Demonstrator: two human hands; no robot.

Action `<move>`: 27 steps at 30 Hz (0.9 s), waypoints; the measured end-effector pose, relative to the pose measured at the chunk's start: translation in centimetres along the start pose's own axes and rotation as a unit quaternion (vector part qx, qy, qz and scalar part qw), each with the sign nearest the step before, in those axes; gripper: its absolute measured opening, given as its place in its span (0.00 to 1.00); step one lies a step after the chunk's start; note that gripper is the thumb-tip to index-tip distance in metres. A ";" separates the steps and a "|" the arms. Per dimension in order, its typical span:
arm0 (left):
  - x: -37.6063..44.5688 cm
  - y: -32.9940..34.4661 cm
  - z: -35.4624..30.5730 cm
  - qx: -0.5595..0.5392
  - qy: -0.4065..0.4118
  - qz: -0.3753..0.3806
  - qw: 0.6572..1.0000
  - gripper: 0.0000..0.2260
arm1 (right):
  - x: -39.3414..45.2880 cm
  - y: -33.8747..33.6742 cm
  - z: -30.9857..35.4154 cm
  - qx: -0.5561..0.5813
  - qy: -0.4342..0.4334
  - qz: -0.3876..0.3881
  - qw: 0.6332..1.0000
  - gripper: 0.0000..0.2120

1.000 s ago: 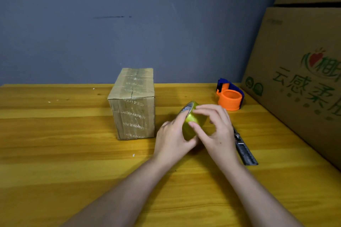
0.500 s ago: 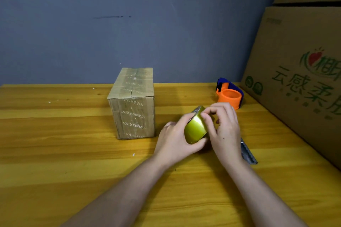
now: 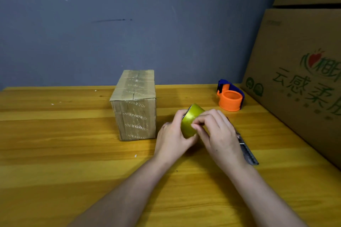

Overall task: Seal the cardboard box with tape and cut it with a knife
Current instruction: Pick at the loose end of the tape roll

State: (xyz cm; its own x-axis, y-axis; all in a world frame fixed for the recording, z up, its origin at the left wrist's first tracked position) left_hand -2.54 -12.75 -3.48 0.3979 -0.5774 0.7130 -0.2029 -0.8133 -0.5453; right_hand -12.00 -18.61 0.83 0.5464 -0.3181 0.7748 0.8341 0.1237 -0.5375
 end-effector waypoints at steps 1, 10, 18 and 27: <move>0.0 0.0 0.1 0.000 0.001 -0.003 1.000 0.21 | -0.1 0.0 0.2 0.000 -0.002 0.004 1.000 0.08; 0.0 -0.2 -0.9 0.059 0.036 -0.004 0.998 0.27 | 0.3 -0.7 -1.9 0.111 0.128 -0.007 0.986 0.12; -0.1 0.2 -0.5 0.000 0.020 0.023 1.000 0.29 | 0.8 -0.2 -3.3 0.035 0.142 0.005 0.989 0.06; -1.0 1.5 -1.4 -0.259 -0.043 0.095 0.960 0.12 | 1.0 -0.7 -5.3 0.001 0.212 0.026 0.977 0.05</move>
State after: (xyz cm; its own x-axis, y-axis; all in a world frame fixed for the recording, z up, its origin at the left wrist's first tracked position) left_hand -4.50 -13.52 -4.35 0.3770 -0.7287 0.5718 -0.6879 -0.6336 -0.3541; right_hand -12.41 -24.00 0.26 0.5089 -0.6714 0.5387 0.8063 0.1527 -0.5714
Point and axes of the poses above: each hand's wrist, its own x-axis towards the middle knuckle, its own y-axis out of the palm, z = x × y, the point moved 9 cm from there along x, towards the middle knuckle, and after that the axes turned 15 degrees about y, right-handed, at the moved point
